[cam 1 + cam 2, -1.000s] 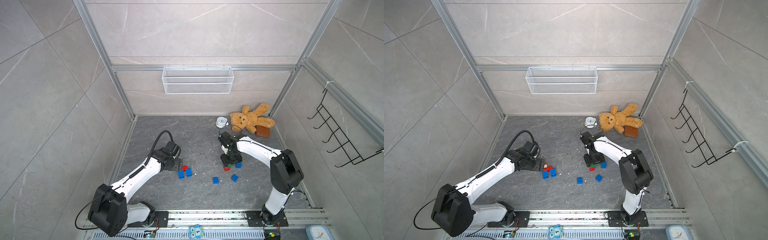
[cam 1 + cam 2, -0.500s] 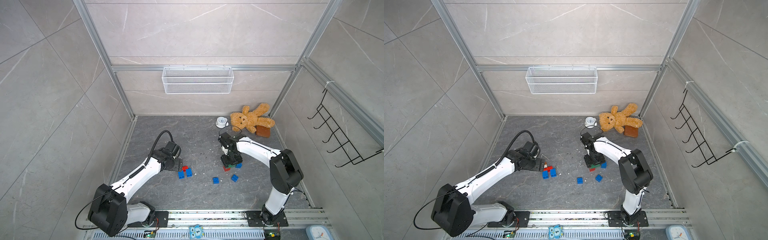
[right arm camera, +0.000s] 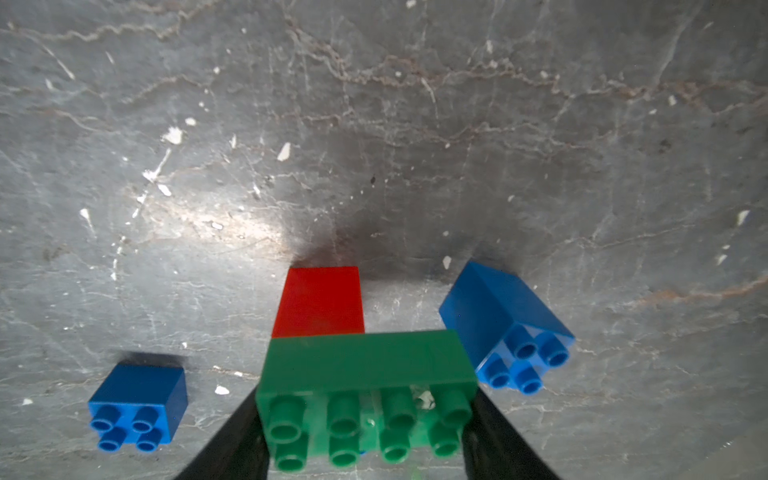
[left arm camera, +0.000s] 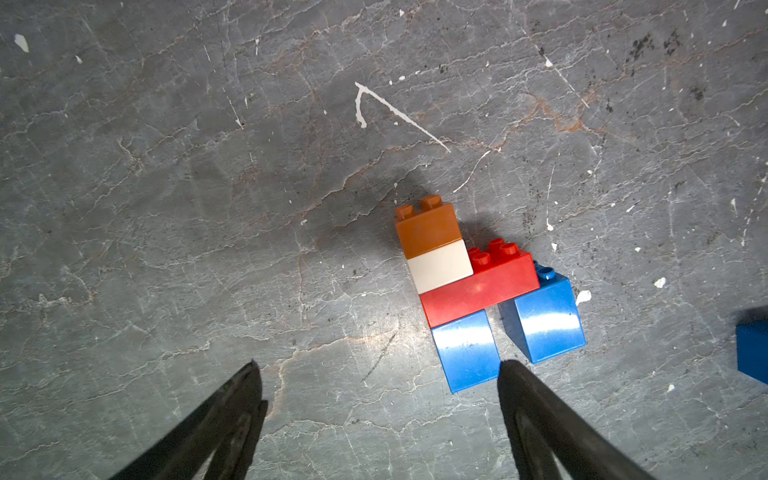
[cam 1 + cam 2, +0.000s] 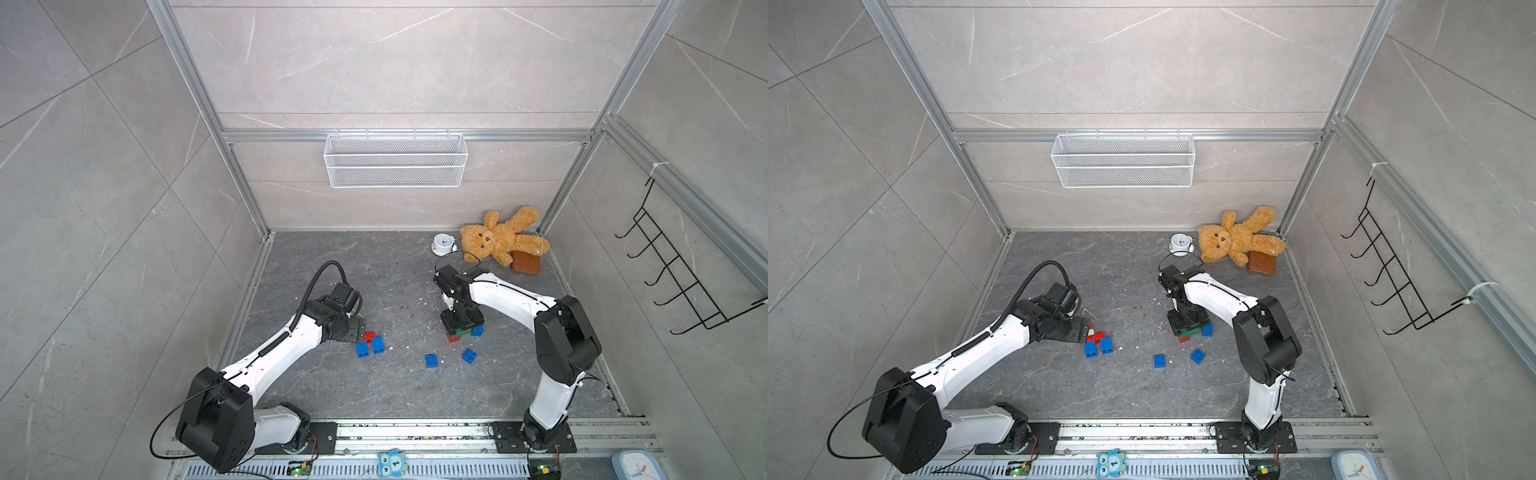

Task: Assemble the letter h with lego
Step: Assemble the lego brick with the lego brick.

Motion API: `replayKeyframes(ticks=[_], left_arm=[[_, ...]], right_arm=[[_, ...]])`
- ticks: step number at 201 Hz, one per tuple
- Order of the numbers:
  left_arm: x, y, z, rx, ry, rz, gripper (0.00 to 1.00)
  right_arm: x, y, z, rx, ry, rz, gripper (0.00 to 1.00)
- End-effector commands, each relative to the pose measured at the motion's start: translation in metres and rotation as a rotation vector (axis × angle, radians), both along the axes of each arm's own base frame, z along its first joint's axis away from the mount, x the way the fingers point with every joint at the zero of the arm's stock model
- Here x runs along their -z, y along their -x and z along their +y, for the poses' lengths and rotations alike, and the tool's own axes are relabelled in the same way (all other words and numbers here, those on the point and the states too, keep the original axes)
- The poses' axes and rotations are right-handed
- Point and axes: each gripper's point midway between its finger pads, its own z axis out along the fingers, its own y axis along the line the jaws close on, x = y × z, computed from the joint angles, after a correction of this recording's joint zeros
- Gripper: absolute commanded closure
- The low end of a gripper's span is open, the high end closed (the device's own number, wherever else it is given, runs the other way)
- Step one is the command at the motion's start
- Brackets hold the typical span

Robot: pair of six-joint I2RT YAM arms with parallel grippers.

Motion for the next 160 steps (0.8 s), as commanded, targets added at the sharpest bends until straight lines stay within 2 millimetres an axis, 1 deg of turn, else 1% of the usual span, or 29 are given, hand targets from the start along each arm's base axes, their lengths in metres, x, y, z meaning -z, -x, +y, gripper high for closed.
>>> replayKeyframes(ticks=[1,12,20,34,49,61,84,98,122,141,160], left_arm=[[-0.008,-0.003,-0.001,0.018,-0.011,-0.018,0.09],[-0.009,-0.003,-0.001,0.018,-0.01,-0.02,0.09],[-0.008,-0.003,0.0,0.016,-0.013,-0.02,0.1],[-0.009,-0.003,-0.001,0.018,-0.011,-0.02,0.09],[-0.008,-0.003,-0.001,0.017,-0.011,-0.019,0.09],[-0.009,-0.003,-0.001,0.018,-0.009,-0.02,0.09],[-0.008,-0.003,-0.001,0.018,-0.01,-0.017,0.09],[-0.008,-0.003,-0.001,0.018,-0.009,-0.016,0.09],[-0.007,-0.003,-0.001,0.019,-0.01,-0.013,0.1],[-0.008,-0.003,-0.001,0.018,-0.009,-0.017,0.09],[-0.007,-0.003,-0.001,0.019,-0.009,-0.015,0.09]], right_arm=[[0.036,0.014,-0.007,-0.023,0.08,0.095,1.0],[0.036,0.015,-0.007,-0.017,0.089,0.103,1.0],[0.032,0.013,-0.006,-0.01,0.084,0.097,1.0],[0.016,0.005,-0.001,0.007,0.051,0.05,1.0],[-0.003,-0.004,-0.001,0.04,0.049,-0.003,1.0],[-0.017,-0.008,0.006,0.072,0.012,-0.017,1.0],[-0.03,-0.013,0.017,0.122,-0.058,-0.036,1.0],[-0.036,-0.016,0.017,0.133,-0.079,-0.044,1.0],[-0.042,-0.021,0.004,0.158,-0.092,-0.048,1.0],[-0.043,-0.024,-0.012,0.194,-0.089,-0.049,1.0],[-0.04,-0.024,-0.019,0.216,-0.092,-0.046,1.0]])
